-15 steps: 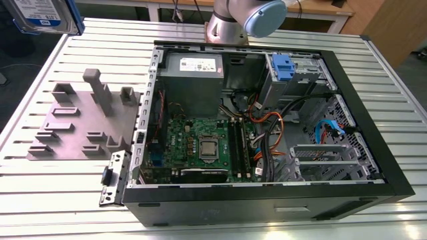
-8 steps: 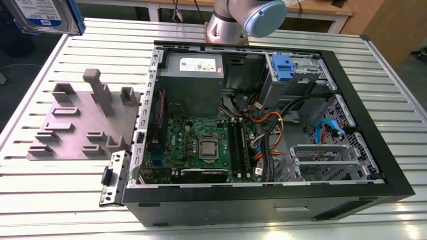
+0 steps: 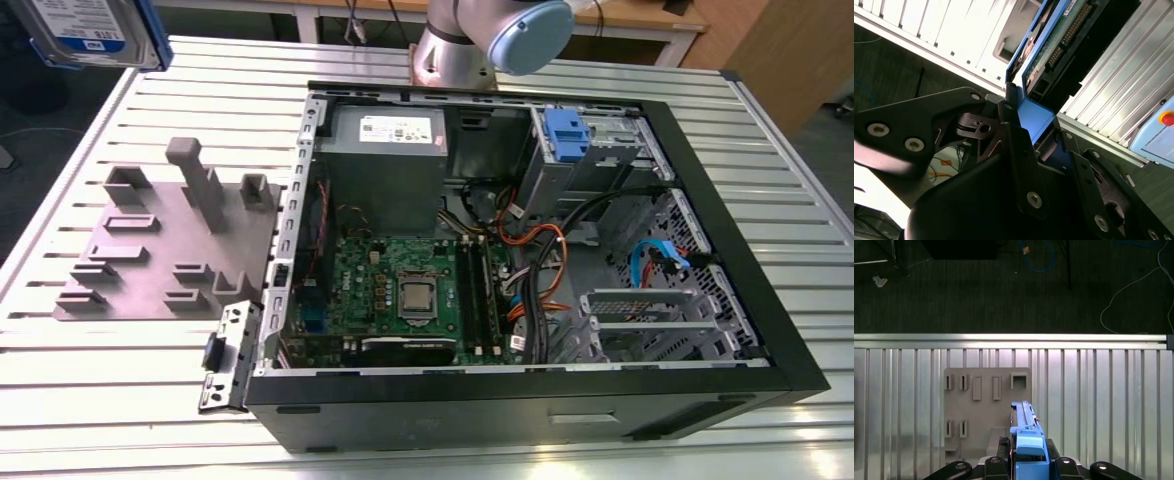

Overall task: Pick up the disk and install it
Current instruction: 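Pick up the disk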

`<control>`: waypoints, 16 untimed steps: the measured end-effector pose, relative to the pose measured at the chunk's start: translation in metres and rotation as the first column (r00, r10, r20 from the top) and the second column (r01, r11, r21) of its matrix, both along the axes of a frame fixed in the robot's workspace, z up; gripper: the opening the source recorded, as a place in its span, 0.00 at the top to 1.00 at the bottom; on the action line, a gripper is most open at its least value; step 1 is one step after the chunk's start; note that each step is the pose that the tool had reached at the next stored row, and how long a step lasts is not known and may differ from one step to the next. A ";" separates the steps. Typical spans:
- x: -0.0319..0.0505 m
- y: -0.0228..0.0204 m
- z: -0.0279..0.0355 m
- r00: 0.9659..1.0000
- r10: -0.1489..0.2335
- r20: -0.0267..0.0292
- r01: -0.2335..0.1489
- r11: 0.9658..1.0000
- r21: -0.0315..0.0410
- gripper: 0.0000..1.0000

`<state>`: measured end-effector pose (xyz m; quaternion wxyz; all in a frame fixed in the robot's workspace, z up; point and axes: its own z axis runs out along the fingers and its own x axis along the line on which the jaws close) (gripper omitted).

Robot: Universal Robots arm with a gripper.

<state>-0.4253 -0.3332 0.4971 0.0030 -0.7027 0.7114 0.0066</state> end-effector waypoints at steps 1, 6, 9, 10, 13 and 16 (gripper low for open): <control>0.0002 0.0000 0.0000 1.000 0.000 0.000 0.000 1.000 0.000 0.63; 0.0018 0.0000 0.0000 1.000 0.000 0.000 0.000 1.000 0.000 0.63; 0.0028 0.0000 0.0000 1.000 0.000 0.000 0.000 1.000 0.000 0.63; 0.0032 0.0000 0.0000 1.000 0.000 0.000 0.000 1.000 0.000 0.63; 0.0042 0.0000 0.0000 1.000 0.000 0.000 0.000 1.000 0.000 0.63; 0.0046 -0.0003 0.0000 1.000 0.000 0.000 0.000 1.000 0.000 0.63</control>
